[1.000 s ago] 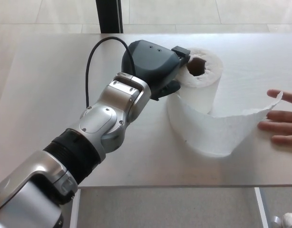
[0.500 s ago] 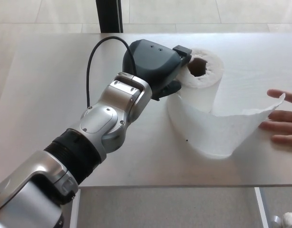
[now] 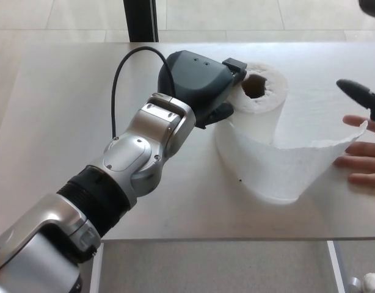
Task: A toilet paper roll is kept in the middle of the desk infront of the robot. The robot places its left hand on the top of the toilet paper roll to hold it still and uses its right hand to tear off a piece of toilet paper from it and hands the paper to a person
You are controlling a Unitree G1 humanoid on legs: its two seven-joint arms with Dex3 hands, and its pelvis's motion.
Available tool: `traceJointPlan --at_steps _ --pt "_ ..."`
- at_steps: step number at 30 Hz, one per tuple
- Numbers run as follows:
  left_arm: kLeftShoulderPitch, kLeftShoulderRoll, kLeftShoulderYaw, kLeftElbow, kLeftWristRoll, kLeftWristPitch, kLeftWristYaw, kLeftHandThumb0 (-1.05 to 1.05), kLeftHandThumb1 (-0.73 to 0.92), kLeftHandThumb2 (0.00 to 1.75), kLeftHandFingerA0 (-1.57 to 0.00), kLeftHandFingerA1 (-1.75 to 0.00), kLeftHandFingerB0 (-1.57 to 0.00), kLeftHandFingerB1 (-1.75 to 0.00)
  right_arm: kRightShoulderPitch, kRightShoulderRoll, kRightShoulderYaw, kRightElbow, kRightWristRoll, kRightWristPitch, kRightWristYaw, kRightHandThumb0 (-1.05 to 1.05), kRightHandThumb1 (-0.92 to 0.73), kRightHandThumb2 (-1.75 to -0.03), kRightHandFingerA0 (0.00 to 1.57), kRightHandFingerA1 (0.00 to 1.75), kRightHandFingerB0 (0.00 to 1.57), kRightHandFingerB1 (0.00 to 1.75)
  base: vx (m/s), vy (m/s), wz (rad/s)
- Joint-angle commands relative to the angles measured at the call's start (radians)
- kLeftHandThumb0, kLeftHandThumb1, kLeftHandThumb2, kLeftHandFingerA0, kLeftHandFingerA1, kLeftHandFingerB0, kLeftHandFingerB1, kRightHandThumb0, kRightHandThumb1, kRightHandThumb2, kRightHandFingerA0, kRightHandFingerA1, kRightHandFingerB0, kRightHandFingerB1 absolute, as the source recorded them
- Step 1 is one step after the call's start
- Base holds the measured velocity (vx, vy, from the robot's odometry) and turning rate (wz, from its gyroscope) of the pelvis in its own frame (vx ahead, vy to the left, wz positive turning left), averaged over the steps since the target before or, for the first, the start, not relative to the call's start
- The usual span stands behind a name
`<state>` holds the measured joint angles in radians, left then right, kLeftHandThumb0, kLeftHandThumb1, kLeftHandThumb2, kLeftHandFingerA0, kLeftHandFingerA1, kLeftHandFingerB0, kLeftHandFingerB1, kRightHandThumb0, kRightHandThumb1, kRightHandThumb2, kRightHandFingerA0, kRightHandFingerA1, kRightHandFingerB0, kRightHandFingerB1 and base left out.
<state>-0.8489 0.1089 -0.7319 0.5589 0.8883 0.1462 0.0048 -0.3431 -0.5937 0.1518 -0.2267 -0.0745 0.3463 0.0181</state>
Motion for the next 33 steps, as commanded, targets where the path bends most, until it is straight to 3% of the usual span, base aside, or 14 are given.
traceJointPlan --at_steps 1,4,5,6,14,16,17,18,20,24,25,27,30,33 --pt "0.026 0.025 -0.026 0.033 0.018 0.005 -0.104 -0.58 0.90 0.67 -0.67 -0.86 -0.51 -0.49 -0.046 -0.388 0.533 -0.156 -0.477 -0.041 0.839 -0.60 -0.38 -0.74 0.03 0.50 0.29 0.47 0.00 0.000 0.00" --pt "0.012 0.036 -0.032 0.023 0.031 0.010 -0.119 -0.58 0.88 0.67 -0.73 -0.96 -0.49 -0.45 -0.069 -0.349 0.600 -0.192 -0.462 0.063 0.867 -0.59 -0.38 -0.74 0.22 0.57 0.34 0.47 0.00 0.000 0.00" --pt "0.011 0.037 -0.032 0.026 0.032 0.007 -0.117 -0.57 0.90 0.66 -0.74 -0.96 -0.50 -0.45 -0.072 -0.340 0.616 -0.191 -0.469 0.071 0.870 -0.55 -0.48 -0.55 0.25 0.52 0.39 0.35 0.00 0.000 0.00" --pt "0.011 0.036 -0.031 0.026 0.030 0.006 -0.118 -0.57 0.89 0.66 -0.74 -0.95 -0.49 -0.45 -0.076 -0.331 0.638 -0.194 -0.478 0.080 0.878 -0.60 -0.38 -0.75 0.21 0.56 0.30 0.46 0.00 0.000 0.00" --pt "0.010 0.020 -0.014 0.032 0.005 0.006 -0.119 -0.57 0.89 0.66 -0.71 -0.87 -0.50 -0.48 -0.130 -0.288 0.741 -0.155 -0.512 0.132 0.913 -0.71 -0.41 -0.80 0.04 0.54 0.20 0.44 0.00 0.000 0.00" --pt "0.009 0.020 -0.015 0.031 0.006 0.006 -0.119 -0.57 0.90 0.66 -0.71 -0.87 -0.50 -0.48 -0.138 -0.288 0.752 -0.151 -0.515 0.139 0.915 -0.71 -0.41 -0.80 0.04 0.53 0.20 0.44 0.00 0.000 0.00" --pt "0.007 0.022 -0.018 0.033 0.011 0.004 -0.112 -0.57 0.90 0.67 -0.70 -0.84 -0.50 -0.47 -0.151 -0.280 0.766 -0.133 -0.525 0.136 0.921 -0.71 -0.52 -0.57 0.06 0.51 0.27 0.32 0.00 0.000 0.00" --pt "0.005 0.023 -0.020 0.034 0.014 0.004 -0.113 -0.58 0.91 0.67 -0.67 -0.77 -0.49 -0.46 -0.163 -0.275 0.777 -0.118 -0.532 0.136 0.927 -0.73 -0.41 -0.82 0.03 0.53 0.19 0.44 0.00 0.000 0.00" --pt "0.000 0.023 -0.023 0.036 0.016 0.006 -0.123 -0.58 0.91 0.66 -0.69 -0.83 -0.48 -0.46 -0.178 -0.268 0.795 -0.088 -0.539 0.126 0.931 -0.75 -0.41 -0.82 0.03 0.54 0.19 0.44 0.00 0.000 0.00" --pt "-0.004 0.016 -0.017 0.045 0.009 -0.004 -0.103 -0.58 0.88 0.67 -0.72 -1.05 -0.49 -0.47 -0.193 -0.268 0.824 -0.057 -0.588 0.121 0.931 -0.75 -0.41 -0.81 0.12 0.56 0.19 0.42 0.00 0.000 0.00" --pt "-0.006 0.017 -0.020 0.046 0.012 -0.004 -0.107 -0.58 0.90 0.67 -0.71 -1.01 -0.50 -0.47 -0.196 -0.264 0.834 -0.045 -0.603 0.120 0.927 -0.74 -0.51 -0.57 0.15 0.54 0.26 0.32 0.00 0.000 0.00" --pt "-0.005 0.014 -0.019 0.050 0.009 -0.006 -0.105 -0.58 0.89 0.66 -0.66 -0.76 -0.48 -0.46 -0.191 -0.255 0.850 -0.020 -0.645 0.138 0.899 -0.67 -0.52 -0.56 0.32 0.58 0.26 0.35 0.00 0.000 0.00" --pt "-0.005 0.012 -0.017 0.054 0.003 -0.011 -0.104 -0.58 0.90 0.66 -0.68 -0.80 -0.49 -0.47 -0.176 -0.241 0.856 -0.002 -0.665 0.191 0.842 -0.61 -0.45 -0.80 0.47 0.69 0.25 0.51 0.00 0.000 0.00" --pt "-0.004 0.008 -0.015 0.050 0.000 -0.006 -0.108 -0.58 0.89 0.66 -0.68 -0.81 -0.49 -0.47 -0.148 -0.235 0.842 -0.006 -0.669 0.210 0.765 -0.53 -0.47 -0.77 0.66 0.94 0.21 0.48 0.00 0.000 0.00"
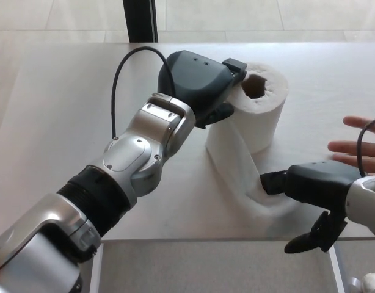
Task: A toilet paper roll is kept in the middle of the desk infront of the robot. The robot places its left hand on the top of the toilet paper roll to hold it still and uses its right hand to tear off a piece of toilet paper from it and hands the paper to a person
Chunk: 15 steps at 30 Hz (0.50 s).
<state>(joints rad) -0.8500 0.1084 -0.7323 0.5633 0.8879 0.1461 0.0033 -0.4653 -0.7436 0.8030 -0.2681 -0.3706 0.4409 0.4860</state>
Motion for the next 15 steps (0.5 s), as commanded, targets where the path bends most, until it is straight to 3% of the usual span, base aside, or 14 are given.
traceJointPlan --at_steps 1,2,3,4,5,6,7,8,9,10,11,14,15 --pt "-0.003 0.009 -0.014 0.043 0.000 -0.004 -0.114 -0.58 0.89 0.66 -0.67 -0.77 -0.48 -0.46 0.007 -0.075 0.168 0.030 -0.366 0.130 0.222 -0.37 -0.62 -0.60 0.68 1.37 0.26 0.38 0.00 0.000 0.00" --pt "-0.003 0.009 -0.014 0.042 0.000 -0.004 -0.115 -0.58 0.89 0.66 -0.67 -0.77 -0.48 -0.46 0.010 -0.073 0.166 0.029 -0.367 0.132 0.216 -0.37 -0.62 -0.60 0.68 1.37 0.26 0.38 0.00 0.000 0.00" --pt "-0.005 0.009 -0.018 0.041 0.005 -0.002 -0.118 -0.57 0.88 0.66 -0.67 -0.80 -0.49 -0.46 0.071 -0.048 0.128 0.023 -0.392 0.129 0.051 -0.26 -0.63 -0.58 0.80 1.58 0.44 0.43 0.00 0.000 0.00" --pt "0.004 0.010 -0.019 0.030 0.006 0.000 -0.117 -0.57 0.89 0.66 -0.65 -0.73 -0.49 -0.46 0.147 -0.015 0.077 0.029 -0.397 0.092 -0.159 -0.24 -0.57 -0.59 0.81 1.57 0.73 0.58 0.00 0.000 0.00" --pt "0.006 0.010 -0.018 0.027 0.006 0.002 -0.117 -0.57 0.89 0.66 -0.65 -0.73 -0.49 -0.46 0.150 -0.015 0.074 0.027 -0.402 0.091 -0.156 -0.24 -0.57 -0.59 0.81 1.57 0.73 0.58 0.00 0.000 0.00" --pt "0.006 0.011 -0.020 0.030 0.006 -0.002 -0.119 -0.57 0.89 0.66 -0.64 -0.71 -0.48 -0.45 0.175 -0.006 0.069 0.048 -0.447 0.045 -0.282 -0.35 -0.64 -0.63 0.87 1.68 0.83 0.72 0.00 0.000 0.00" --pt "0.008 0.007 -0.022 0.040 0.006 -0.003 -0.111 -0.57 0.90 0.67 -0.67 -0.72 -0.49 -0.46 0.197 0.022 0.051 0.044 -0.452 0.049 -0.349 -0.43 -0.56 -0.96 1.21 1.40 0.76 0.90 0.00 0.000 0.00" --pt "0.007 0.003 -0.022 0.051 0.005 -0.004 -0.108 -0.57 0.90 0.66 -0.66 -0.72 -0.49 -0.46 0.219 0.044 0.033 0.052 -0.465 0.033 -0.439 -0.37 -0.76 -0.62 0.98 1.75 0.79 1.14 0.00 0.000 0.00" --pt "0.012 0.002 -0.023 0.046 0.006 -0.001 -0.109 -0.57 0.90 0.66 -0.66 -0.72 -0.49 -0.46 0.227 0.044 0.030 0.048 -0.469 0.032 -0.440 -0.37 -0.76 -0.62 0.98 1.75 0.79 1.14 0.00 0.000 0.00" --pt "0.014 0.001 -0.025 0.050 0.008 -0.003 -0.101 -0.57 0.89 0.66 -0.71 -0.80 -0.50 -0.46 0.236 0.057 0.020 0.047 -0.466 0.032 -0.458 -0.40 -0.60 -1.00 1.16 1.35 0.79 1.04 0.00 0.000 0.00" --pt "0.017 0.001 -0.025 0.054 0.006 -0.009 -0.094 -0.57 0.89 0.66 -0.70 -0.78 -0.50 -0.47 0.246 0.079 0.004 0.053 -0.463 0.025 -0.506 -0.31 -0.74 -0.71 0.97 1.75 0.77 1.10 0.00 0.000 0.00" --pt "0.019 0.002 -0.025 0.053 0.007 -0.008 -0.091 -0.57 0.90 0.66 -0.69 -0.76 -0.51 -0.48 0.267 0.120 -0.035 0.067 -0.443 -0.008 -0.593 -0.30 -0.71 -0.74 1.02 1.75 0.81 1.08 0.00 0.000 0.00" --pt "0.022 0.003 -0.026 0.051 0.008 -0.013 -0.084 -0.57 0.90 0.66 -0.70 -0.77 -0.51 -0.48 0.280 0.140 -0.061 0.080 -0.416 -0.039 -0.643 -0.28 -0.65 -0.85 1.07 1.75 0.87 0.99 0.00 0.000 0.00"
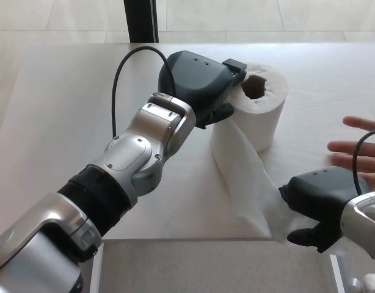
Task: A toilet paper roll is kept in the middle of the desk infront of the robot. The robot places its left hand on the top of the toilet paper roll to hold it still and uses its right hand to tear off a piece of toilet paper from it and hands the paper to a person
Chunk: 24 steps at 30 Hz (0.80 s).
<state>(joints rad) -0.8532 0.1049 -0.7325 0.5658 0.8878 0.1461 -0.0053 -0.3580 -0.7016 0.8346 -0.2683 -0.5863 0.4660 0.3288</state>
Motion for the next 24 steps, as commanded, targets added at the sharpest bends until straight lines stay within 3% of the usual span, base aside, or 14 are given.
traceJointPlan --at_steps 1,8,9,10,13,14,16,17,18,19,20,23,24 --pt "0.028 0.008 -0.028 0.044 0.009 -0.012 -0.080 -0.57 0.90 0.67 -0.71 -0.78 -0.51 -0.48 0.189 0.119 -0.115 0.087 -0.178 -0.084 -0.524 -0.27 -0.61 -0.84 1.08 1.75 0.88 0.92 0.00 0.000 0.00" --pt "0.040 0.002 -0.029 0.028 0.001 -0.001 -0.108 -0.58 0.91 0.67 -0.69 -0.75 -0.47 -0.45 0.255 0.200 -0.202 0.081 -0.114 -0.093 -0.560 -0.23 -0.59 -0.82 1.01 1.75 0.88 0.77 0.00 0.000 0.00" --pt "0.043 0.002 -0.030 0.027 0.002 0.001 -0.105 -0.58 0.90 0.66 -0.69 -0.76 -0.49 -0.46 0.276 0.233 -0.240 0.063 -0.071 -0.081 -0.540 -0.23 -0.62 -0.86 0.99 1.74 0.86 0.80 0.00 0.000 0.00" --pt "0.042 0.002 -0.031 0.028 -0.001 0.003 -0.125 -0.58 0.91 0.68 -0.66 -0.70 -0.46 -0.44 0.308 0.297 -0.308 0.050 0.010 -0.079 -0.539 -0.21 -0.60 -1.00 0.93 1.75 0.81 1.10 0.00 0.000 0.00" --pt "0.043 0.001 -0.032 0.028 0.001 0.007 -0.123 -0.58 0.90 0.67 -0.64 -0.68 -0.46 -0.45 0.331 0.350 -0.375 0.041 0.070 -0.095 -0.512 -0.16 -0.63 -1.06 0.90 1.75 0.81 1.13 0.00 0.000 0.00" --pt "0.044 0.003 -0.030 0.025 -0.001 0.004 -0.125 -0.58 0.91 0.67 -0.64 -0.68 -0.46 -0.45 0.342 0.392 -0.428 0.034 0.124 -0.105 -0.498 -0.18 -0.55 -1.21 0.91 1.75 0.81 1.32 0.00 0.000 0.00" --pt "0.048 0.004 -0.028 0.025 -0.003 0.000 -0.118 -0.57 0.91 0.67 -0.68 -0.74 -0.49 -0.46 0.363 0.473 -0.516 0.031 0.218 -0.131 -0.479 -0.18 -0.48 -1.31 0.94 1.75 0.77 1.54 0.00 0.000 0.00" --pt "0.049 0.005 -0.028 0.025 -0.003 0.001 -0.120 -0.57 0.91 0.67 -0.68 -0.74 -0.49 -0.46 0.370 0.511 -0.552 0.028 0.254 -0.136 -0.469 -0.18 -0.48 -1.31 0.94 1.75 0.77 1.54 0.00 0.000 0.00" --pt "0.050 0.005 -0.030 0.026 -0.002 -0.001 -0.118 -0.58 0.90 0.67 -0.73 -0.82 -0.50 -0.47 0.374 0.568 -0.605 0.012 0.300 -0.115 -0.458 -0.26 -0.53 -1.12 0.94 1.75 0.77 1.49 0.00 0.000 0.00" --pt "0.053 0.006 -0.028 0.026 -0.003 -0.003 -0.115 -0.58 0.90 0.67 -0.73 -0.82 -0.50 -0.47 0.374 0.591 -0.628 0.015 0.311 -0.128 -0.458 -0.26 -0.53 -1.12 0.94 1.75 0.77 1.49 0.00 0.000 0.00" --pt "0.055 0.006 -0.028 0.027 -0.004 -0.001 -0.119 -0.58 0.90 0.66 -0.70 -0.78 -0.50 -0.46 0.365 0.635 -0.669 0.014 0.334 -0.139 -0.474 -0.28 -0.45 -1.23 0.95 1.75 0.78 1.59 0.00 0.000 0.00" --pt "0.058 0.006 -0.028 0.029 -0.005 -0.002 -0.115 -0.58 0.89 0.66 -0.74 -0.83 -0.51 -0.47 0.356 0.698 -0.725 0.015 0.355 -0.155 -0.468 -0.31 -0.43 -1.30 0.99 1.75 0.78 1.66 0.00 0.000 0.00" --pt "0.060 0.007 -0.030 0.031 -0.001 -0.002 -0.107 -0.58 0.89 0.66 -0.79 -1.02 -0.53 -0.48 0.344 0.759 -0.774 -0.005 0.398 -0.120 -0.466 -0.26 -0.45 -1.36 1.07 1.75 0.85 1.57 0.00 0.000 0.00"
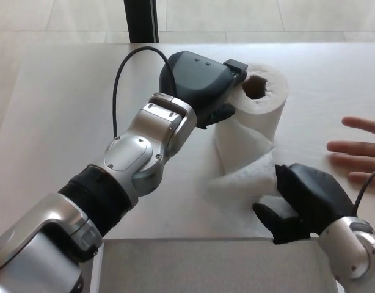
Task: A toilet paper roll is kept in the middle of the desk infront of the robot. The robot places its left hand on the top of the toilet paper roll to hold it still and uses its right hand to tear off a piece of toilet paper from it and hands the paper to a person
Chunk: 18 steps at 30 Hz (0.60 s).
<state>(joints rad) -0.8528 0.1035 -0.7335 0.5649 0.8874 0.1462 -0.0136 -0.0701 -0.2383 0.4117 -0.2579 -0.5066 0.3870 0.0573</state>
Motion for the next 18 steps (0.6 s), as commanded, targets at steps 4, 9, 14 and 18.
traceJointPlan --at_steps 4,9,14,18 --pt "0.059 0.011 -0.034 0.032 0.005 -0.001 -0.102 -0.58 0.90 0.67 -0.72 -0.92 -0.54 -0.49 0.020 0.444 -0.462 -0.057 0.362 0.016 -0.238 -0.30 -0.43 -1.29 1.06 1.75 0.84 1.59 0.00 0.000 0.00" --pt "0.055 0.012 -0.029 0.032 0.000 0.000 -0.109 -0.58 0.91 0.67 -0.71 -0.83 -0.49 -0.47 -0.026 0.572 -0.574 -0.034 0.413 -0.052 -0.314 -0.32 -0.50 -1.14 1.35 1.45 0.97 1.24 0.00 0.000 0.00" --pt "0.059 0.017 -0.030 0.037 0.003 -0.001 -0.103 -0.58 0.90 0.67 -0.75 -0.85 -0.50 -0.47 -0.078 0.636 -0.627 -0.014 0.408 -0.122 -0.385 -0.18 -0.48 -1.29 1.08 1.75 0.89 1.50 0.00 0.000 0.00" --pt "0.054 0.019 -0.033 0.036 0.004 -0.001 -0.114 -0.58 0.91 0.67 -0.77 -0.98 -0.50 -0.48 -0.135 0.648 -0.662 -0.006 0.441 -0.121 -0.433 -0.32 -0.55 -1.10 1.32 1.43 0.91 1.20 0.00 0.000 0.00"
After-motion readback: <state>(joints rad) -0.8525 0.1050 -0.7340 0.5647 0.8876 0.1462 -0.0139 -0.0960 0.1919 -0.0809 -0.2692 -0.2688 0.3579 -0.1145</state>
